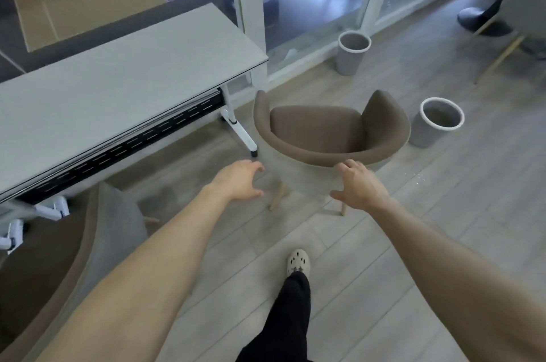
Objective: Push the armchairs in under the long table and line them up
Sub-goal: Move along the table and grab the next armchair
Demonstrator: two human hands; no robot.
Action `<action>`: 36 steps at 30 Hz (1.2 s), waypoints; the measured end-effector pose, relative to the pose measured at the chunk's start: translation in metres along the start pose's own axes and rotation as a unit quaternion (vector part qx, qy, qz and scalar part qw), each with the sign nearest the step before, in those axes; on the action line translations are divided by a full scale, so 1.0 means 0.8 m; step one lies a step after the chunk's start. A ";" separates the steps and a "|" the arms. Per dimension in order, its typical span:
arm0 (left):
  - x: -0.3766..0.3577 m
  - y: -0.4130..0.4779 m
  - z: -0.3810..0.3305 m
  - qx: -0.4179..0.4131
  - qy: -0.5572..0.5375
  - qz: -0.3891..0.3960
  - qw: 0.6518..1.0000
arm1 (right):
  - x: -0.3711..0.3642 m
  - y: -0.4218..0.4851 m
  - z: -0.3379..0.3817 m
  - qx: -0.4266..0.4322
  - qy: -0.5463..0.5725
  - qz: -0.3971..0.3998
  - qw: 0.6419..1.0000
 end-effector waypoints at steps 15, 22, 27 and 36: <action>-0.070 0.240 -0.003 -0.049 0.126 0.025 0.990 | -0.037 0.170 -0.106 0.082 -0.068 0.085 0.991; -0.097 0.211 -0.033 0.014 0.103 -0.032 0.994 | -0.053 0.168 -0.128 0.156 -0.091 0.037 0.983; -0.142 0.147 -0.103 0.098 0.094 -0.039 0.990 | -0.056 0.144 -0.160 0.232 -0.122 0.046 0.964; -0.232 0.036 -0.234 0.226 0.086 -0.033 0.970 | -0.064 0.081 -0.196 0.290 -0.213 0.068 0.930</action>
Point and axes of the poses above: each hand's wrist, its own y-axis towards the middle knuckle, its own x-axis out of the back of the hand, z = x × y, the point moved 1 cm from there along y, towards the middle knuckle, and after that the axes turned 8 degrees about -x, right-handed, at the moved point
